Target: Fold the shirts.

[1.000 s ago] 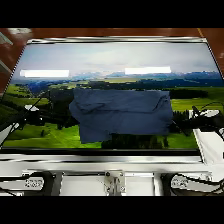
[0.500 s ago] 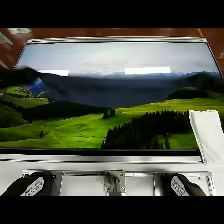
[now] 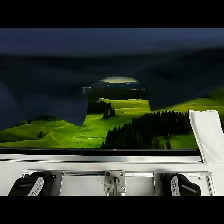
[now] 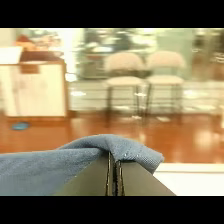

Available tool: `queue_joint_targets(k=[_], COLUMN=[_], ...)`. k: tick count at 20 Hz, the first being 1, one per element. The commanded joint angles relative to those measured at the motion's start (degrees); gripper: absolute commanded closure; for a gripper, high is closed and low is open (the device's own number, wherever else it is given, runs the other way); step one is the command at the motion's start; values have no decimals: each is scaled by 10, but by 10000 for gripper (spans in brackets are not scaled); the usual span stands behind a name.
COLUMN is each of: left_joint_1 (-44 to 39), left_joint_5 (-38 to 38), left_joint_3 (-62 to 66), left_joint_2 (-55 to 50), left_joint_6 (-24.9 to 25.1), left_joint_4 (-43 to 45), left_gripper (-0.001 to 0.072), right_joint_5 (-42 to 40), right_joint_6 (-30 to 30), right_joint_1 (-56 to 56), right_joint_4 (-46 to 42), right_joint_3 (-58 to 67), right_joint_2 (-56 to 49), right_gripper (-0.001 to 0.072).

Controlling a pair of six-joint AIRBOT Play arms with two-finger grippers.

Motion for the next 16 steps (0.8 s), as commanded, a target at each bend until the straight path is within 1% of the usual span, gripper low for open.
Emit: queue_joint_targets(k=[1, 2, 3, 4, 5, 9, 10, 11, 12, 13, 15, 16], left_joint_1=[0, 0, 0, 0, 0, 0, 0, 0, 0, 0, 0, 0], left_joint_5=[-132, -168, -190, -197, -197, -201, -201, -197, -186, -168, -134, -121], left_joint_3=[16, 10, 0, -17, -36, -152, -186, -224, -261, -296, -344, -353], left_joint_2=[27, 26, 23, 20, 17, -11, -22, -38, -59, -82, -148, -188], left_joint_6=[-17, -29, -27, -27, -28, -28, -28, -27, -28, -28, -27, -27], left_joint_4=[96, 118, 130, 138, 139, 139, 139, 139, 139, 137, 116, 103], left_gripper=[670, 670, 669, 669, 670, 670, 670, 669, 669, 669, 669, 669], right_joint_5=[94, 118, 131, 150, 181, 344, 390, 416, 411, 384, 295, 242], right_joint_6=[66, 70, 86, 107, 116, 97, 97, 95, 90, 84, 84, 81], right_joint_1=[0, 0, 0, 0, 0, 0, 0, 0, 0, 0, 19, 47], right_joint_4=[-82, -82, -88, -96, -98, -106, -119, -134, -140, -139, -131, -125], right_joint_3=[10, 10, 10, 10, 10, 8, 2, -19, -53, -94, -165, -183], right_joint_2=[37, 37, 34, 26, 17, -63, -95, -127, -153, -180, -243, -282], right_gripper=[649, 649, 649, 648, 649, 649, 649, 650, 650, 650, 650, 650])
